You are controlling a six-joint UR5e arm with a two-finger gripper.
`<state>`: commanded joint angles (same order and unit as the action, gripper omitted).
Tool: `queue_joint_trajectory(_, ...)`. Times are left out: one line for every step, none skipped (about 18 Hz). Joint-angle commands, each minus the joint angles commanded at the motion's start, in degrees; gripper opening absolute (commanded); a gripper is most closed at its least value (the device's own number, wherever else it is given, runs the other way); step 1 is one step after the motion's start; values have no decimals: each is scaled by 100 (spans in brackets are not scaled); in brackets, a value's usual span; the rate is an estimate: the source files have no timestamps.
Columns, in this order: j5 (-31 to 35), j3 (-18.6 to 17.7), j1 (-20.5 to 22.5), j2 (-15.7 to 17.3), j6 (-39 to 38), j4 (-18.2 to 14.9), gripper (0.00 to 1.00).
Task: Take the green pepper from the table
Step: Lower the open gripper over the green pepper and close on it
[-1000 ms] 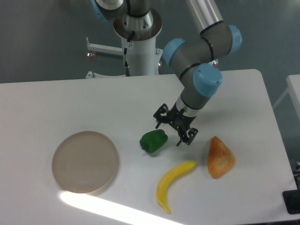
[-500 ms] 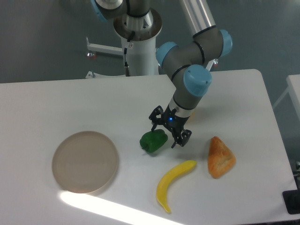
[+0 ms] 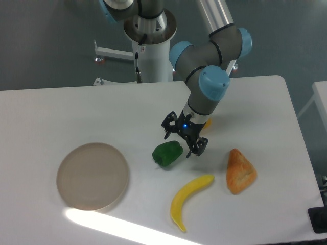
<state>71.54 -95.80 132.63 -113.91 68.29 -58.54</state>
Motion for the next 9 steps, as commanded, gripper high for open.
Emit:
queue_joint_trajectory(0,0,-9,-9,-9,0,100)
queue_joint_trajectory(0,-17,-26,-17,-44,9,100)
queue_joint_trajectory(0,-35,-70,-26,-53,9,100)
queue_joint_trajectory(0,-70,-88,-26,-70,26,100)
queue_joint_trajectory(-9,-88,-88,-26,-62,26,100)
queue_joint_trajectory(-9,-97,-88,-26,-53,26,100)
queue_joint_trajectory(-9,-97,-97,-26,-70,35,100)
queue_joint_trajectory(-9,-105,-97,-35,-70,35,100)
queue_joint_trajectory(-9,-114,-97,-35,-70,35,100)
